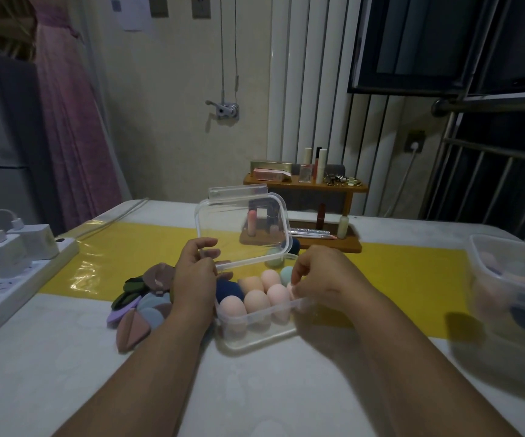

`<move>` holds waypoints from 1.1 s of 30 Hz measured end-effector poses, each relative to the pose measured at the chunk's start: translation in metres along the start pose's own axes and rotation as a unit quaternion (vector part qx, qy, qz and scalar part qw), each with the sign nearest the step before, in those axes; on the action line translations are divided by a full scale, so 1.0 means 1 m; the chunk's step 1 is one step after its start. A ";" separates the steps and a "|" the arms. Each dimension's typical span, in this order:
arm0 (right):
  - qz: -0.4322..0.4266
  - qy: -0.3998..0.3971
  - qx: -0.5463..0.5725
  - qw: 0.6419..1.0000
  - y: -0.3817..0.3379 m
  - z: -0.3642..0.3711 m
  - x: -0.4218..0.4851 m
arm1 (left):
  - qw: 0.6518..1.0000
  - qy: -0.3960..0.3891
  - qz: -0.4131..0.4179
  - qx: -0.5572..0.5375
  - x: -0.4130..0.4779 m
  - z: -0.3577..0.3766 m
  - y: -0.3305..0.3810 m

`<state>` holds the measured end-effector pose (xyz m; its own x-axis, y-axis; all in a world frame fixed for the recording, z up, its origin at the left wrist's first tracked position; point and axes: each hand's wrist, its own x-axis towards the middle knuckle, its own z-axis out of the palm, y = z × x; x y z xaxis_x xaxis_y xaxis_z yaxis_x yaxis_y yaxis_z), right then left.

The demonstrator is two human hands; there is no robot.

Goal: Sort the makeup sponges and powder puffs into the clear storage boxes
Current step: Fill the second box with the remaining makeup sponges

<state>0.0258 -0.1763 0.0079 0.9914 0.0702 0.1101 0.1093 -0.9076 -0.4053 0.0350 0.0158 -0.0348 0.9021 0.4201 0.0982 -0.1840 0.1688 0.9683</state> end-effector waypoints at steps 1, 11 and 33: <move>0.001 -0.001 -0.001 1.000 0.000 0.000 -0.001 | 1.000 0.000 0.001 -0.001 0.000 0.000 0.000; -0.064 0.092 0.118 0.987 0.008 0.001 -0.001 | 1.000 0.003 0.001 -0.004 0.000 0.000 0.000; 0.015 -0.038 0.209 0.977 0.041 0.036 0.069 | 0.995 0.088 0.037 0.009 -0.003 0.001 -0.001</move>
<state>0.1017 -0.1936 -0.0342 0.9953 0.0916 0.0311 0.0843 -0.6632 -0.7437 0.0329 0.0131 -0.0354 0.8036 0.5812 0.1282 -0.2377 0.1160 0.9644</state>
